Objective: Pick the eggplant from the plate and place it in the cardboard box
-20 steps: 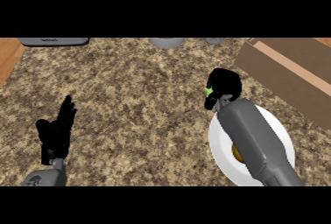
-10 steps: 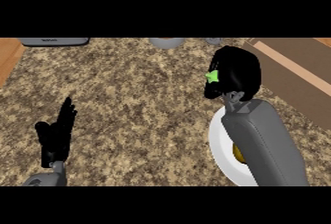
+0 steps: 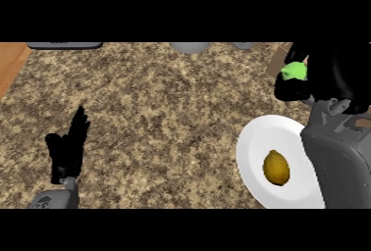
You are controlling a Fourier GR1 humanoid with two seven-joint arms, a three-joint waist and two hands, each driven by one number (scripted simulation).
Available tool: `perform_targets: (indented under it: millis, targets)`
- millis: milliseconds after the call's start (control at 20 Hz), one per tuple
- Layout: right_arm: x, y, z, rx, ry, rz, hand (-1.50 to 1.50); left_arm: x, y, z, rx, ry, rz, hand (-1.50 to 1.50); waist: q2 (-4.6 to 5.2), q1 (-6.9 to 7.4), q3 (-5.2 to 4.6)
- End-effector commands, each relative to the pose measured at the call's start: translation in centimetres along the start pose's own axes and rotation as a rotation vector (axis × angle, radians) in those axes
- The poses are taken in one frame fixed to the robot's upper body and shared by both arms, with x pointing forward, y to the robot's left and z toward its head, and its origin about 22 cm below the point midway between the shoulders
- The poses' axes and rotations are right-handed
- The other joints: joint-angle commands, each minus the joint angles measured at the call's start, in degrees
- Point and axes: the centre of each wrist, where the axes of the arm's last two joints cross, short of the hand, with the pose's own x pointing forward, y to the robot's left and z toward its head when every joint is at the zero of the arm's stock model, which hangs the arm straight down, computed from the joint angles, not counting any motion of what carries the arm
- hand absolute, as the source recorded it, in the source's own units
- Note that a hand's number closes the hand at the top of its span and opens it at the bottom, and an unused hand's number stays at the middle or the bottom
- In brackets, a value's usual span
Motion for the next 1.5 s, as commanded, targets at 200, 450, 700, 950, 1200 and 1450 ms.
perform_targets:
  millis: [200,450,700,950,1200,1450]
  targets:
    - [-5.0,-0.5,-2.4,-0.099,0.082,-0.001,1.50,-0.6,0.0,0.1,-0.010,0.005,-0.004,0.00,0.21,0.50,0.03]
    - [-9.4,-1.5,-8.5,-0.120,0.112,-0.053,1.50,0.9,-0.9,0.5,-0.012,-0.032,-0.012,0.00,0.35,1.03,0.06]
    - [-13.8,0.0,-12.3,-0.085,0.100,-0.090,1.50,1.0,-1.5,-0.9,-0.033,-0.018,-0.005,0.00,0.55,1.20,0.06]
    - [-17.3,1.1,-15.4,-0.078,0.115,-0.102,1.50,0.7,0.2,-0.5,-0.042,-0.028,0.002,0.00,0.78,2.16,0.10]
    - [-21.6,3.0,-16.0,-0.101,0.204,-0.103,1.50,0.7,-1.5,-1.1,-0.030,-0.025,-0.002,0.00,1.01,2.12,0.14]
    - [-21.8,8.5,-15.3,0.005,0.254,-0.222,-1.50,1.8,-1.5,-0.4,-0.057,-0.023,-0.004,0.00,1.03,2.83,0.21]
